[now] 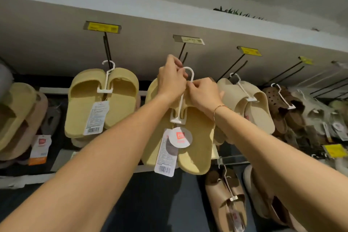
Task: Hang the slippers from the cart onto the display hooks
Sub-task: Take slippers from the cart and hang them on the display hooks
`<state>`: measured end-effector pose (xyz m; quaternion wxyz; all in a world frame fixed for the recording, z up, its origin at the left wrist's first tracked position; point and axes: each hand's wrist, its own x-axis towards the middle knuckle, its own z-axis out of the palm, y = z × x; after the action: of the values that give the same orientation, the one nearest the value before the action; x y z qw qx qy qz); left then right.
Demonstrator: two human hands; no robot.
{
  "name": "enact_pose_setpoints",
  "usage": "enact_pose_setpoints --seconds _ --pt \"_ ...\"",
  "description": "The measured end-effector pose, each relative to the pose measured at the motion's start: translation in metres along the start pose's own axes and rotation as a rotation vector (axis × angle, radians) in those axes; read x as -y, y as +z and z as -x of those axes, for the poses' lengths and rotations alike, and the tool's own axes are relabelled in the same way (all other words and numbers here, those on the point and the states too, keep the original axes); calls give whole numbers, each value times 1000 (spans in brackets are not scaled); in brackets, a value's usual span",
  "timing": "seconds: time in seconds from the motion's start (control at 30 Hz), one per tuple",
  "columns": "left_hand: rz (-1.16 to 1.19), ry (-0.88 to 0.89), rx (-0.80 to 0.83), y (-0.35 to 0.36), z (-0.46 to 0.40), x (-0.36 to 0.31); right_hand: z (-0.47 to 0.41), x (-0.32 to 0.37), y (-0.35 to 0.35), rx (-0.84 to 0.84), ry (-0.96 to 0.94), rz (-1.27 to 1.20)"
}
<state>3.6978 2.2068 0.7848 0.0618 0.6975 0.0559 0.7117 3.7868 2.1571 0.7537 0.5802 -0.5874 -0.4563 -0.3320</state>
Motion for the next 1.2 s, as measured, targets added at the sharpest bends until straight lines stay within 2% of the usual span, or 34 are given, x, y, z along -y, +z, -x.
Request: enact_pose_setpoints --seconds 0.13,0.37,0.47,0.63,0.93,1.07,1.2 --pt "13 8 -13 20 -41 20 -50 -5 15 -13 -14 -39" --pt "27 14 -103 49 -107 23 -116 -5 11 -130 -114 3" --pt "-29 37 -180 61 -116 28 -133 -10 23 -146 -135 -1" --pt "-181 -38 -255 76 -121 63 -144 -32 53 -88 -183 3" --pt "-424 -59 -191 91 -91 95 -139 -64 94 67 -203 -22" --pt "-501 2 -129 84 -70 91 -131 -64 93 87 -234 -55" --pt "-595 44 -51 69 -50 82 -113 -59 81 116 -321 13"
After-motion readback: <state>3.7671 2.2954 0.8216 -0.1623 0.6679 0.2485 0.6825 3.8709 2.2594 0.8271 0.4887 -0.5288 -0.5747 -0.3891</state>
